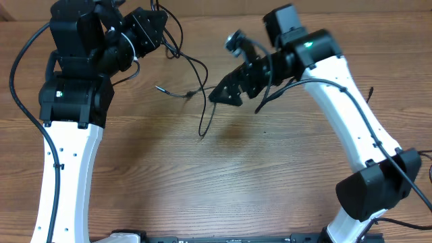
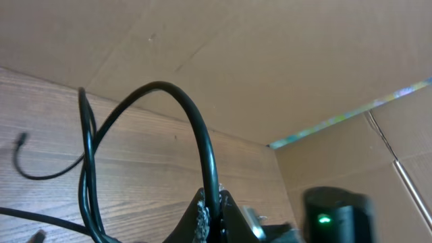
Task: Untangle cables
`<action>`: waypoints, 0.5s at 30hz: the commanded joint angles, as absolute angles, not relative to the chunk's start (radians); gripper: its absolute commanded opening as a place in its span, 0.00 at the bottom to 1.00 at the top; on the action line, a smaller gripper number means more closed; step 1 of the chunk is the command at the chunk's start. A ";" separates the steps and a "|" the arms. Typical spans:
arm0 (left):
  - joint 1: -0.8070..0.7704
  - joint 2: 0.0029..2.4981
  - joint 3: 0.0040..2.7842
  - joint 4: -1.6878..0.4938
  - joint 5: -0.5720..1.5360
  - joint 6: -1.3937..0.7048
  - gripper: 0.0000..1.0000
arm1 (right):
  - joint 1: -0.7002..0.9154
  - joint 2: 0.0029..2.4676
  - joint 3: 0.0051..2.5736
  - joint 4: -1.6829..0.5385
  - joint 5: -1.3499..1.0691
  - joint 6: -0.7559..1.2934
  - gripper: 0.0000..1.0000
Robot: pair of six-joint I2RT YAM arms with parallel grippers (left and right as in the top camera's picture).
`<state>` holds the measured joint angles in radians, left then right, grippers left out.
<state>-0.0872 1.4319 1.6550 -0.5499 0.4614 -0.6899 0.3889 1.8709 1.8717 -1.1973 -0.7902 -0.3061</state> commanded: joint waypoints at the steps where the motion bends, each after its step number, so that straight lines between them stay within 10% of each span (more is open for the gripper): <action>1: -0.084 1.430 1.672 -0.571 0.493 -0.685 0.04 | 0.441 1.863 1.718 -0.991 -0.836 -0.208 1.00; 7: -0.084 1.430 1.672 -0.578 0.490 -0.674 0.04 | 0.511 1.863 1.564 -0.776 -0.839 -0.156 0.98; 15: -0.084 1.430 1.672 -0.602 0.418 -0.669 0.04 | 0.562 1.863 1.416 -0.627 -0.821 -0.109 0.72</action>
<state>-0.0872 1.4319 1.6550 -0.5915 0.4637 -0.6842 0.5636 1.8748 1.4502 -0.6456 -0.8227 -0.1379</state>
